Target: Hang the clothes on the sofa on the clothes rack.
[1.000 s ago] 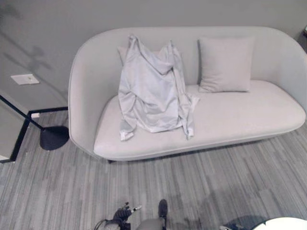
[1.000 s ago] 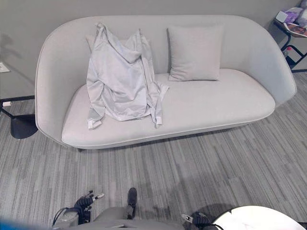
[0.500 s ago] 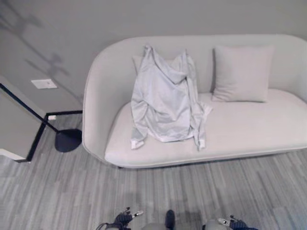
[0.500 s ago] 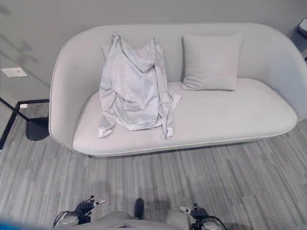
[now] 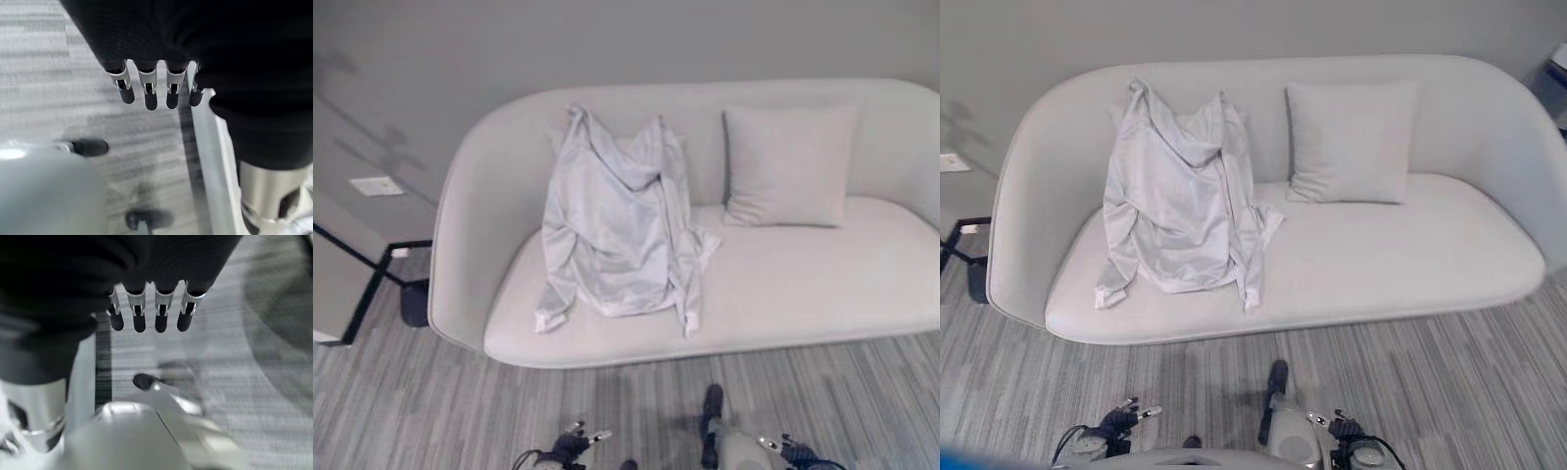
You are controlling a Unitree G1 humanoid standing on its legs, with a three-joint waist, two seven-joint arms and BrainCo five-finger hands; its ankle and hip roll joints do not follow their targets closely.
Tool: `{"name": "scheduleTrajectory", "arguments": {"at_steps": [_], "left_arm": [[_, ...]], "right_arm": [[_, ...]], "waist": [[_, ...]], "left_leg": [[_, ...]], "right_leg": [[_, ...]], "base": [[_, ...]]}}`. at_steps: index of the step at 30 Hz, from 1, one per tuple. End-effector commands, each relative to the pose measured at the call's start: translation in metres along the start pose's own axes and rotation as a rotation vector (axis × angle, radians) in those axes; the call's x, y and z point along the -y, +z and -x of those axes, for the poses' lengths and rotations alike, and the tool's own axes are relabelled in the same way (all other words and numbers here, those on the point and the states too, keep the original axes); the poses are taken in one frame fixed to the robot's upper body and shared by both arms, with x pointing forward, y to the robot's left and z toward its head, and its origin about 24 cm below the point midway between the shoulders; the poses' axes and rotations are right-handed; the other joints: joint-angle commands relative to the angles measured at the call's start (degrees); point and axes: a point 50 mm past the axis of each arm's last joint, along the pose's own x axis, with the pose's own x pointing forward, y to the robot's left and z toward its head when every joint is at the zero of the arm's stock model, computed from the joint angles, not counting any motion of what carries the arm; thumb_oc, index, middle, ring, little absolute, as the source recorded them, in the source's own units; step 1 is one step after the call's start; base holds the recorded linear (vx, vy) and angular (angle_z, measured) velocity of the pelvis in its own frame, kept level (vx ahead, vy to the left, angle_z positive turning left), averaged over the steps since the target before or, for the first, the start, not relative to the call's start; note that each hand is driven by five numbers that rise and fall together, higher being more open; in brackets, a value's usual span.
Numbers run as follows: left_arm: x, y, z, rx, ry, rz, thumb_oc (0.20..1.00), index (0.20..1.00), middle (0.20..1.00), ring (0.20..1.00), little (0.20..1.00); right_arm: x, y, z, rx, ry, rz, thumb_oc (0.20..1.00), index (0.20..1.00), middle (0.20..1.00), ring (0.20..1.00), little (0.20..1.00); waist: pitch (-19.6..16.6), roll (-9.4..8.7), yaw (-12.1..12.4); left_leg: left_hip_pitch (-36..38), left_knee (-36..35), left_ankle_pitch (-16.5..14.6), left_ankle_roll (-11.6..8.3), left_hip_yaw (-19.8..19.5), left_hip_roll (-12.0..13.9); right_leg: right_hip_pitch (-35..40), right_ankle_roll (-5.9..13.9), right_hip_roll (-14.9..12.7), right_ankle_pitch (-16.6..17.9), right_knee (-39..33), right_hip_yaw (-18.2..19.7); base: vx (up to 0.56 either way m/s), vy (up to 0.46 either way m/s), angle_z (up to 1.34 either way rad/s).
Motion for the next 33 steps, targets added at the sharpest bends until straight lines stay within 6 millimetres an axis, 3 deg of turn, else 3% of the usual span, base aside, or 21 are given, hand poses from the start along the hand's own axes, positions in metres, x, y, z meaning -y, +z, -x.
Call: {"name": "scheduleTrajectory", "arguments": {"at_steps": [1,2,5,6,7,10,11,12,15,17,18,21,23,29,31,33], "left_arm": [[-0.010,0.015,-0.002,0.052,0.001,-0.061,1.000,1.000,1.000,1.000,1.000],[-0.010,0.015,-0.002,0.052,0.001,-0.061,1.000,1.000,1.000,1.000,1.000],[-0.008,0.025,-0.003,0.093,0.002,-0.025,1.000,1.000,1.000,1.000,1.000],[-0.008,0.025,-0.003,0.093,0.002,-0.025,1.000,1.000,1.000,1.000,1.000],[-0.010,0.031,-0.003,0.118,0.013,0.017,1.000,1.000,1.000,1.000,1.000],[-0.010,0.039,-0.004,0.151,0.014,0.053,1.000,1.000,1.000,1.000,1.000],[-0.012,0.039,-0.004,0.155,0.026,0.071,1.000,1.000,1.000,1.000,1.000],[-0.012,0.039,-0.004,0.155,0.026,0.071,1.000,1.000,1.000,1.000,1.000],[-0.011,0.039,-0.004,0.154,0.026,0.088,1.000,1.000,1.000,1.000,1.000],[-0.013,0.035,-0.003,0.146,0.038,0.111,1.000,1.000,1.000,1.000,1.000],[-0.014,0.031,-0.002,0.137,0.047,0.136,1.000,1.000,1.000,1.000,1.000],[-0.015,0.023,-0.002,0.113,0.055,0.140,1.000,1.000,1.000,1.000,1.000],[-0.015,0.018,-0.001,0.093,0.056,0.136,1.000,1.000,1.000,1.000,1.000],[-0.013,0.005,0.001,0.040,0.059,0.138,1.000,1.000,1.000,1.000,1.000],[-0.017,0.007,0.001,0.046,0.065,0.115,1.000,1.000,1.000,1.000,1.000],[-0.020,0.009,0.000,0.049,0.068,0.103,1.000,1.000,1.000,1.000,1.000]], "right_arm": [[0.001,-0.006,0.002,-0.002,0.008,0.027,1.000,1.000,1.000,1.000,1.000],[0.001,-0.006,0.002,-0.002,0.008,0.027,1.000,1.000,1.000,1.000,1.000],[0.004,0.000,0.001,0.023,0.004,0.021,1.000,1.000,1.000,1.000,1.000],[0.004,0.000,0.001,0.023,0.004,0.021,1.000,1.000,1.000,1.000,1.000],[0.004,0.002,0.001,0.035,0.003,0.018,1.000,1.000,1.000,1.000,1.000],[0.009,0.008,0.001,0.060,-0.014,0.004,1.000,1.000,1.000,1.000,1.000],[0.013,0.012,0.000,0.072,-0.029,-0.004,1.000,1.000,1.000,1.000,1.000],[0.013,0.012,0.000,0.072,-0.029,-0.004,1.000,1.000,1.000,1.000,1.000],[0.019,0.013,0.000,0.070,-0.045,-0.008,1.000,1.000,1.000,1.000,1.000],[0.022,0.014,0.000,0.074,-0.052,-0.010,1.000,1.000,1.000,1.000,1.000],[0.026,0.013,0.000,0.073,-0.067,-0.011,1.000,1.000,1.000,1.000,1.000],[0.030,0.010,0.001,0.069,-0.088,-0.017,1.000,1.000,1.000,1.000,1.000],[0.031,0.007,0.002,0.058,-0.096,-0.027,1.000,1.000,1.000,1.000,1.000],[0.026,-0.001,0.002,0.022,-0.082,-0.016,1.000,1.000,1.000,1.000,1.000],[0.020,-0.006,0.002,-0.003,-0.062,-0.019,1.000,1.000,1.000,1.000,1.000],[0.017,-0.005,0.002,-0.003,-0.054,-0.021,1.000,1.000,1.000,1.000,1.000]], "waist": [[0.21,-1.13,-0.77],[0.22,-1.07,-0.78],[-0.52,-0.21,-0.71],[-0.53,-0.20,-0.75],[-0.36,-0.62,-0.32],[1.40,-2.14,0.47],[2.09,-2.81,0.85],[2.12,-2.74,0.90],[2.55,-3.14,1.57],[2.73,-3.48,2.22],[2.49,-3.16,2.88],[2.28,-1.72,3.75],[2.01,-0.93,4.20],[0.25,0.04,4.91],[-1.07,-0.82,4.99],[-1.31,-1.24,5.09]], "left_leg": [[1.14,-1.20,-2.72,0.08,-0.65,-1.82],[1.17,-1.20,-2.76,0.06,-0.65,-1.75],[-0.70,3.84,4.26,-2.46,-1.79,1.49],[-0.75,3.90,4.22,-2.48,-1.84,1.51],[-3.49,11.56,8.28,-3.67,-1.74,2.19],[-9.72,25.59,12.23,-2.55,-0.65,0.62],[-12.86,30.56,12.35,-1.49,2.51,1.59],[-12.92,30.77,12.21,-1.50,2.53,1.67],[-16.21,29.38,10.03,-0.79,5.28,2.28],[-17.05,23.31,7.38,-0.80,7.10,3.06],[-18.59,14.75,7.09,-1.79,6.50,3.90],[-21.02,4.10,12.96,-3.78,4.80,6.04],[-22.14,-1.20,14.55,-4.99,2.32,6.12],[-23.95,-1.20,14.67,-6.03,0.84,5.58],[-21.29,-1.20,14.26,-4.48,2.60,3.43],[-20.29,-1.20,13.58,-3.69,3.70,2.57]], "right_leg": [[-2.29,2.88,-2.15,4.14,-2.85,6.90],[-2.25,2.86,-2.09,4.12,-2.85,6.86],[-0.17,0.01,1.00,0.88,-2.56,7.32],[-0.18,0.00,1.01,0.86,-2.56,7.28],[2.20,-1.34,1.96,-0.76,-2.85,6.70],[5.64,-3.10,1.60,-2.28,-2.85,6.69],[7.33,-3.87,1.52,-3.61,-2.85,7.06],[7.34,-3.87,1.60,-3.61,-2.85,7.08],[9.06,-3.82,0.86,-4.59,-2.85,7.30],[10.12,-2.94,-0.14,-5.10,-2.85,7.61],[10.68,-2.18,-0.93,-6.05,-2.85,7.29],[12.64,-1.69,-0.97,-7.63,-2.85,6.99],[13.71,-1.45,-0.69,-8.80,-2.85,7.96],[16.34,0.04,-2.49,-10.07,-2.85,10.62],[17.02,1.93,-6.22,-8.16,-2.85,11.61],[16.51,2.48,-7.43,-7.30,-1.80,11.92]], "base": [[0.22,-0.150,0.29],[0.21,-0.155,0.10],[0.29,-0.247,0.01],[0.24,-0.252,0.01],[0.21,-0.224,0.04],[0.21,-0.231,0.05],[0.16,-0.153,0.02],[0.16,-0.108,0.00],[0.11,-0.003,-0.07],[0.22,0.101,-0.07],[0.23,0.187,-0.21],[0.22,0.204,0.29],[0.18,0.185,0.01],[0.23,0.338,-0.22],[0.33,0.595,-0.64],[0.14,0.333,-0.21]]}}
